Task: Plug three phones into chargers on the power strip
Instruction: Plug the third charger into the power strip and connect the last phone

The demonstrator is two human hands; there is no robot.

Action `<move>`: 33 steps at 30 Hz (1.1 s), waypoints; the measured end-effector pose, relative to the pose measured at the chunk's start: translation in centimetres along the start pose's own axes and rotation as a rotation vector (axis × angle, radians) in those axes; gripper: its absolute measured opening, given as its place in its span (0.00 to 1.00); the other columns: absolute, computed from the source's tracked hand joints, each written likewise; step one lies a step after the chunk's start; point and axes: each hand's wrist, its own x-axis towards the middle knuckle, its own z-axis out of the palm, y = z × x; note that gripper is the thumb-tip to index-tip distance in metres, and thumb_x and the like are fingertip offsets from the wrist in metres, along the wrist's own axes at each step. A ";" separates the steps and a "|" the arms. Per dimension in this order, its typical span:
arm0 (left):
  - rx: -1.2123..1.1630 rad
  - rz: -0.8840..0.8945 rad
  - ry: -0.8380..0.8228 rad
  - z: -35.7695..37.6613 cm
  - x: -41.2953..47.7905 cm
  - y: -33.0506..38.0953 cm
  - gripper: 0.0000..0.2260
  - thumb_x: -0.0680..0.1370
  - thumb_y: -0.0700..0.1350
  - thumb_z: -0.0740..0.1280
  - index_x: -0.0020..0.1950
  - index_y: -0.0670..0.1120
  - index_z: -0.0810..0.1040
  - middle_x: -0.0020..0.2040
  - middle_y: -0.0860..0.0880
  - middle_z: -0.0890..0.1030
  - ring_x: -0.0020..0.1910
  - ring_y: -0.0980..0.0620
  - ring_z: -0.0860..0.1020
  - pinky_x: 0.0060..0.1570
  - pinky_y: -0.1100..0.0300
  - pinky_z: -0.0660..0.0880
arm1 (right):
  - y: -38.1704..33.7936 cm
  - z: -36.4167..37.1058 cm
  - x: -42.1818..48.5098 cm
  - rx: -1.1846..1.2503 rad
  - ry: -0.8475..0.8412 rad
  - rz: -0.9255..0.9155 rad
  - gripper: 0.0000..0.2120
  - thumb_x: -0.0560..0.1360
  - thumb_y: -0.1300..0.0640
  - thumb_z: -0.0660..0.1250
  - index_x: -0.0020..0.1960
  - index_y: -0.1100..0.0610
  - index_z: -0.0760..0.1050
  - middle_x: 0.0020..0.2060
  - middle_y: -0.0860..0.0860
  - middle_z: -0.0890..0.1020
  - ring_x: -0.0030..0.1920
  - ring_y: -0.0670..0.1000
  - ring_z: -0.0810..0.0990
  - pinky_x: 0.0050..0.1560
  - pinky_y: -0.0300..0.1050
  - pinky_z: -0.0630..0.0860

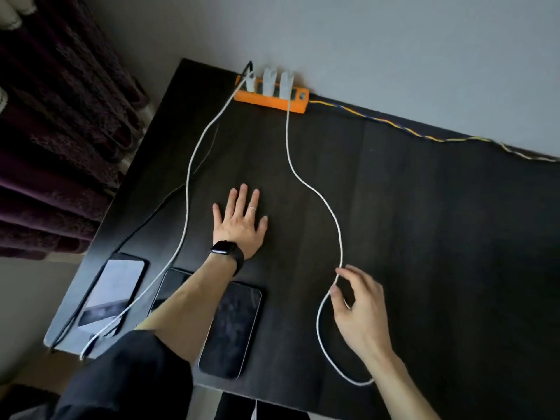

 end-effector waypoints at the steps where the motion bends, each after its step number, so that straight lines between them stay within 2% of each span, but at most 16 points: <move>1: -0.025 -0.019 -0.040 -0.4 -0.7 0.2 0.31 0.81 0.59 0.54 0.81 0.53 0.49 0.82 0.50 0.46 0.80 0.48 0.44 0.77 0.39 0.44 | 0.7 -0.3 -1.6 -0.010 -0.005 0.017 0.16 0.74 0.62 0.74 0.61 0.56 0.81 0.61 0.50 0.81 0.62 0.54 0.75 0.63 0.41 0.68; 3: -0.086 -0.040 -0.056 -1.1 -3.6 0.8 0.30 0.79 0.56 0.60 0.79 0.50 0.58 0.81 0.47 0.54 0.80 0.46 0.50 0.77 0.41 0.50 | 1.9 -0.9 -4.7 -0.022 0.004 0.068 0.15 0.73 0.63 0.74 0.59 0.57 0.82 0.59 0.52 0.82 0.60 0.56 0.77 0.63 0.44 0.70; 6: -0.210 -0.088 0.042 -0.6 -10.8 1.8 0.29 0.76 0.54 0.67 0.76 0.48 0.66 0.78 0.43 0.61 0.78 0.42 0.57 0.75 0.44 0.57 | 3.2 -1.2 -8.3 -0.019 -0.006 0.164 0.16 0.74 0.62 0.73 0.61 0.58 0.80 0.59 0.53 0.82 0.61 0.57 0.77 0.63 0.48 0.72; 8: -0.241 -0.153 0.060 0.5 -15.4 2.2 0.32 0.74 0.54 0.70 0.76 0.47 0.66 0.79 0.41 0.58 0.78 0.40 0.56 0.75 0.45 0.58 | 3.6 -1.1 -9.1 -0.012 -0.022 0.221 0.17 0.75 0.60 0.72 0.63 0.58 0.78 0.60 0.54 0.82 0.62 0.59 0.76 0.63 0.51 0.72; 11: -0.220 -0.250 0.026 2.6 -20.5 2.6 0.37 0.72 0.53 0.73 0.77 0.48 0.62 0.80 0.39 0.51 0.79 0.39 0.50 0.76 0.43 0.54 | 3.9 -0.8 -8.2 -0.018 -0.031 0.313 0.19 0.77 0.57 0.70 0.67 0.57 0.76 0.63 0.56 0.80 0.64 0.60 0.74 0.65 0.53 0.70; 14: -0.201 -0.356 -0.027 4.1 -22.7 2.4 0.40 0.72 0.52 0.73 0.79 0.48 0.57 0.80 0.38 0.47 0.79 0.38 0.48 0.76 0.41 0.52 | 3.7 -0.1 -6.6 -0.098 -0.045 0.301 0.21 0.78 0.53 0.68 0.70 0.56 0.73 0.65 0.56 0.77 0.64 0.60 0.73 0.63 0.54 0.71; 17: -0.215 -0.405 -0.071 4.5 -23.4 1.6 0.38 0.76 0.52 0.70 0.81 0.52 0.53 0.80 0.38 0.51 0.78 0.38 0.52 0.76 0.44 0.54 | 4.1 0.6 -5.3 -0.264 -0.101 0.255 0.20 0.78 0.49 0.67 0.68 0.52 0.73 0.64 0.54 0.76 0.62 0.59 0.74 0.57 0.54 0.74; 19: -0.211 -0.388 -0.079 4.3 -23.6 1.0 0.37 0.77 0.53 0.69 0.81 0.53 0.53 0.78 0.39 0.55 0.76 0.37 0.56 0.75 0.45 0.58 | 4.7 1.1 -5.1 -0.369 -0.105 0.204 0.14 0.78 0.49 0.67 0.63 0.51 0.76 0.59 0.53 0.78 0.58 0.58 0.74 0.52 0.53 0.74; 21: -0.201 -0.375 -0.086 3.8 -23.3 0.8 0.37 0.76 0.52 0.70 0.80 0.53 0.54 0.76 0.39 0.59 0.72 0.37 0.59 0.72 0.46 0.62 | 5.1 1.4 -5.3 -0.440 -0.094 0.140 0.08 0.80 0.50 0.66 0.55 0.53 0.77 0.53 0.52 0.80 0.54 0.58 0.75 0.48 0.53 0.74; 23: -0.209 -0.396 -0.094 3.0 -22.9 0.7 0.40 0.73 0.51 0.73 0.79 0.53 0.56 0.71 0.39 0.63 0.68 0.37 0.62 0.68 0.46 0.65 | 5.5 1.6 -5.5 -0.466 -0.112 0.106 0.08 0.81 0.51 0.64 0.53 0.55 0.77 0.51 0.53 0.80 0.53 0.57 0.76 0.48 0.53 0.75; 25: -0.272 -0.479 -0.127 2.1 -22.5 0.5 0.46 0.68 0.50 0.76 0.80 0.51 0.53 0.69 0.39 0.65 0.67 0.36 0.64 0.68 0.47 0.65 | 5.5 1.4 -5.8 -0.371 -0.145 0.108 0.07 0.82 0.53 0.62 0.53 0.57 0.75 0.51 0.54 0.81 0.52 0.59 0.78 0.48 0.53 0.75; 27: -0.424 -0.568 -0.170 1.0 -22.1 0.2 0.50 0.66 0.50 0.78 0.80 0.47 0.53 0.70 0.38 0.66 0.69 0.36 0.66 0.70 0.47 0.65 | 5.2 0.6 -6.8 -0.129 -0.156 0.145 0.04 0.82 0.56 0.61 0.50 0.57 0.70 0.47 0.55 0.81 0.48 0.60 0.79 0.43 0.51 0.73; 28: -0.562 -0.601 -0.183 0.6 -22.0 0.1 0.47 0.66 0.50 0.80 0.78 0.45 0.58 0.70 0.38 0.70 0.68 0.37 0.69 0.70 0.47 0.68 | 4.8 0.1 -7.5 -0.014 -0.145 0.184 0.04 0.82 0.57 0.61 0.49 0.55 0.68 0.44 0.54 0.81 0.45 0.60 0.80 0.41 0.49 0.71; 30: -0.885 -0.636 -0.174 -0.7 -22.6 0.2 0.34 0.65 0.46 0.81 0.68 0.43 0.71 0.61 0.42 0.80 0.58 0.42 0.79 0.61 0.44 0.76 | 3.4 -1.0 -9.5 0.149 -0.085 0.263 0.06 0.81 0.55 0.62 0.47 0.53 0.67 0.37 0.49 0.80 0.41 0.58 0.79 0.39 0.46 0.68; 31: -1.017 -0.667 -0.191 -1.2 -22.9 0.5 0.31 0.66 0.45 0.81 0.65 0.44 0.72 0.56 0.43 0.82 0.53 0.44 0.81 0.56 0.42 0.79 | 2.7 -1.4 -10.5 0.204 -0.069 0.295 0.07 0.80 0.52 0.64 0.46 0.52 0.69 0.35 0.46 0.80 0.40 0.55 0.79 0.39 0.45 0.67; 33: -1.218 -0.683 -0.264 -2.4 -23.7 1.2 0.29 0.67 0.45 0.80 0.64 0.46 0.72 0.53 0.43 0.83 0.49 0.45 0.82 0.47 0.44 0.82 | 0.7 -2.1 -12.5 0.317 -0.115 0.327 0.09 0.74 0.44 0.68 0.44 0.49 0.75 0.32 0.43 0.80 0.38 0.46 0.79 0.38 0.41 0.70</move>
